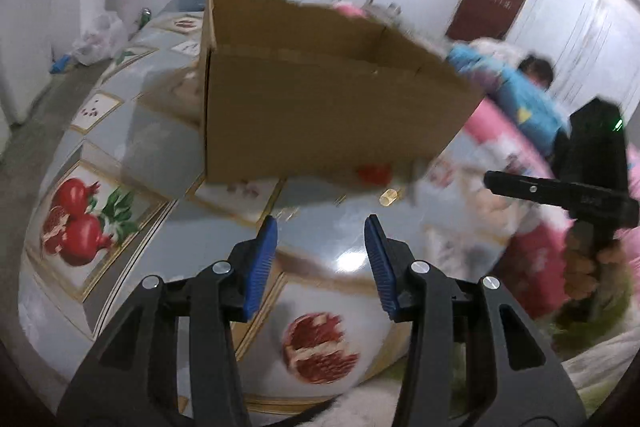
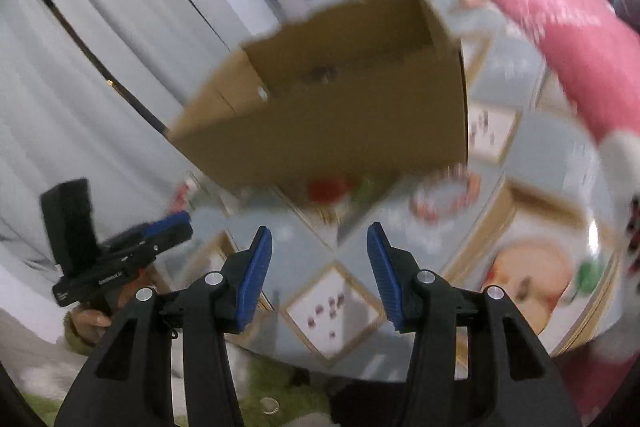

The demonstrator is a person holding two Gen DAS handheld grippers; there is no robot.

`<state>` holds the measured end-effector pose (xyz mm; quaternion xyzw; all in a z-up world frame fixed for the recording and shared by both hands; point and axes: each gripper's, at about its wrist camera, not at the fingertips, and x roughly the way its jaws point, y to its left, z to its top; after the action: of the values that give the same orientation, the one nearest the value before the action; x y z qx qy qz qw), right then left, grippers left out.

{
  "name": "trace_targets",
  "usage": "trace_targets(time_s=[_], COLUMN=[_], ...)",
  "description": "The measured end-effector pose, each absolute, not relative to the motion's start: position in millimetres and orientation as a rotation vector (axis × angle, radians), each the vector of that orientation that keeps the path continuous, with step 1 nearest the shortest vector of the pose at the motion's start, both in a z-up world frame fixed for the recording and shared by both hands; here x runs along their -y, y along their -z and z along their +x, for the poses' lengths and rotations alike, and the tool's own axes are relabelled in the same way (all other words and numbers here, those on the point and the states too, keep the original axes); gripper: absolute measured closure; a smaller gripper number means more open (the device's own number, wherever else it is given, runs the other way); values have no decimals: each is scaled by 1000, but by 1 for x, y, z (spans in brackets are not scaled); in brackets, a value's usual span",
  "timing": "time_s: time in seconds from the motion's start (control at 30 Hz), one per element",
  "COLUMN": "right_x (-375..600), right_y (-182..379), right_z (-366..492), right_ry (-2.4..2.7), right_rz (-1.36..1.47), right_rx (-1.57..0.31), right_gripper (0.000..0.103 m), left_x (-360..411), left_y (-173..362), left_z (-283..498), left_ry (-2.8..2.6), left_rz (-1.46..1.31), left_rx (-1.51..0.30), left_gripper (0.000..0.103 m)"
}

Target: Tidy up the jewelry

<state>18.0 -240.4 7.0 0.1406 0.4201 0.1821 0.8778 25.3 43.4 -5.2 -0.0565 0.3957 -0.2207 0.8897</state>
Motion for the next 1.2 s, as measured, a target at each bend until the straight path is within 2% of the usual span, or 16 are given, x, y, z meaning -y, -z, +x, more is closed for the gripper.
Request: trace_targets(time_s=[0.13,0.33,0.7,0.9,0.97,1.2], right_x=[227,207,198,198,198,193], right_y=[19,29,28,30,31,31], right_z=[21,22,26,25,26,34], right_ry=[-305,-273,-276,-257,-253,-240], right_rz=[265,206,181,146,139,120], right_rx=[-906,-896,-865,-862,-862,-853], right_gripper=[54,56,57,57,62,64], left_x=[-29,-24,-9,-4,-4,-1], left_y=[16,25,40,41,41,41], left_z=[26,44,60,62,63,63], left_ry=[396,393,377,363,362,362], left_rz=[14,34,112,138,140,146], left_rx=[-817,-795,-829,-815,-813,-806], left_gripper=[60,60,74,74,74,74])
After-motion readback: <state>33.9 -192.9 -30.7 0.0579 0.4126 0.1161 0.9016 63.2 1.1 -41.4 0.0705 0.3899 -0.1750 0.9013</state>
